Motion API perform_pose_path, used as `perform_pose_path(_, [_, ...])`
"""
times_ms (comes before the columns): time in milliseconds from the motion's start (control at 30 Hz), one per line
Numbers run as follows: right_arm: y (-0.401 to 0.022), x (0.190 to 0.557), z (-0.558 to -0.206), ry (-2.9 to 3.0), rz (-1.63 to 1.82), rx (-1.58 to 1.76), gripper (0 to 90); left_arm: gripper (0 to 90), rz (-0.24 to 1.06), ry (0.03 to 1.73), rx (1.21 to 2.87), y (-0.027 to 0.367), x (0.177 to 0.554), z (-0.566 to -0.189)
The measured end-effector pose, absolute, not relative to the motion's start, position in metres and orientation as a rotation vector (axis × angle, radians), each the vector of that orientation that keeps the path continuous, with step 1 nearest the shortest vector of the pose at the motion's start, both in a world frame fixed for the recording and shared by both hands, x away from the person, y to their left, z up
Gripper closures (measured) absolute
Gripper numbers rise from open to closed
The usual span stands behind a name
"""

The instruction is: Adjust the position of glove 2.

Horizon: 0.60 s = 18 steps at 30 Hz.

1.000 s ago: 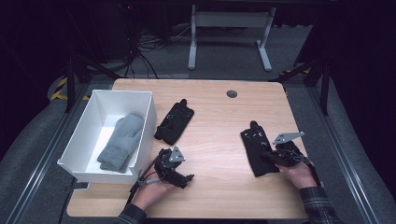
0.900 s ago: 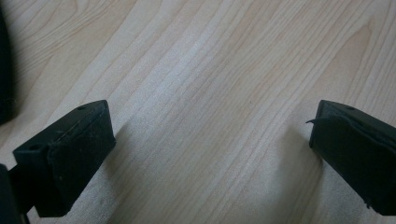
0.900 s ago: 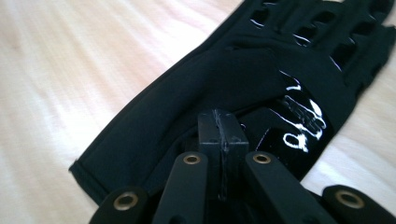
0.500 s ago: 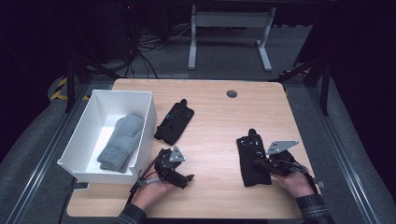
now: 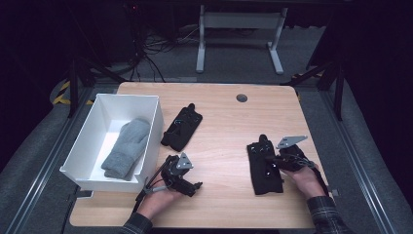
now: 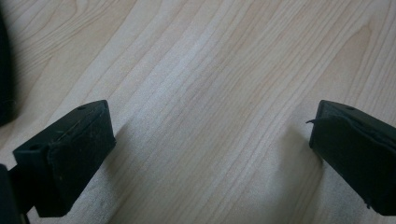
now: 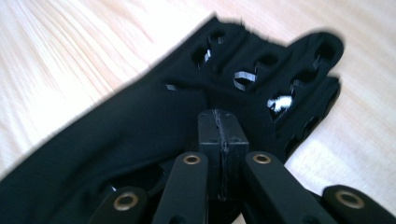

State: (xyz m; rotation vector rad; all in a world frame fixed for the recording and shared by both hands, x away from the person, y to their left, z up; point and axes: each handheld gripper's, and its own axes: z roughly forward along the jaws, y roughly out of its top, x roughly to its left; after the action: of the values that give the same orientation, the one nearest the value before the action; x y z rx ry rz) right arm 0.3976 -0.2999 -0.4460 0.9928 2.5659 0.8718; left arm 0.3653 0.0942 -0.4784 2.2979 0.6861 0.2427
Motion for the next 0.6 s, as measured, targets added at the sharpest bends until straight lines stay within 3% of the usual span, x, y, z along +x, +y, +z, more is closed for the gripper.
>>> perform_pose_path(600, [-0.279,0.350,-0.448,2.620,0.911,0.967,90.0,0.2,0.243,0.686,2.298,0.094,0.365,-0.478])
